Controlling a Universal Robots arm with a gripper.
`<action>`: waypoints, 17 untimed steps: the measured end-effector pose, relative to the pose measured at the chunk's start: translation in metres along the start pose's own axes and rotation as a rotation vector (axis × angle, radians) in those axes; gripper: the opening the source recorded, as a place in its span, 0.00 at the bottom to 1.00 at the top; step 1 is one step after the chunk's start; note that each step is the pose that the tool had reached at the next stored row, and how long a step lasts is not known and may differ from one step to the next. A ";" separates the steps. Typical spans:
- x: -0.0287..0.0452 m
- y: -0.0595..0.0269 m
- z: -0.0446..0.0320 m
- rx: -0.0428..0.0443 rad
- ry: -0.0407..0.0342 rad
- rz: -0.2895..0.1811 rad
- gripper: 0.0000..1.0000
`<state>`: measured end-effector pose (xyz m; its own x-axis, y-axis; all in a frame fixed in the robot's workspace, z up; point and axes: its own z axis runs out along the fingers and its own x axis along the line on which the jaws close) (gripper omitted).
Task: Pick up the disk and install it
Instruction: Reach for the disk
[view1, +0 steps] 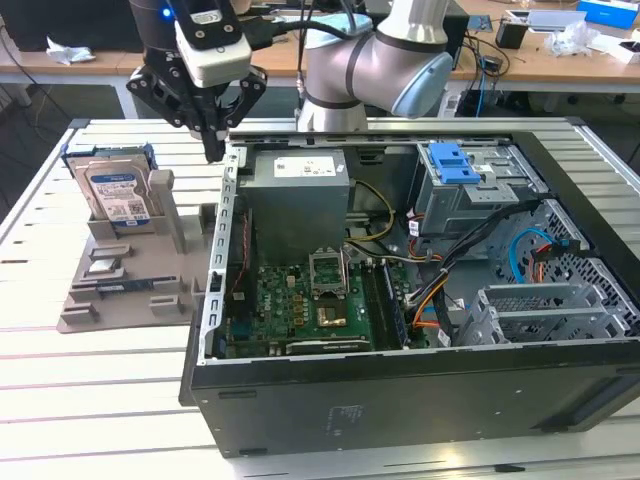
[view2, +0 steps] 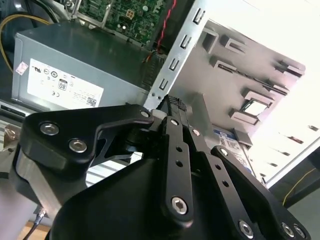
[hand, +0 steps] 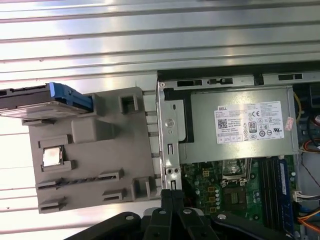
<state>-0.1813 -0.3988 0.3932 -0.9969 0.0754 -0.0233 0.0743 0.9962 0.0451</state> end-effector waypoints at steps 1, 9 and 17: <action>0.0016 -0.0001 0.0000 0.0000 0.0000 0.000 0.11; 0.0363 -0.0027 -0.0009 -0.0001 0.0000 0.000 0.11; 0.0577 -0.0043 -0.0015 0.0000 -0.0001 0.000 0.11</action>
<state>-0.2393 -0.3988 0.3932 -0.9969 0.0754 -0.0234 0.0743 0.9962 0.0451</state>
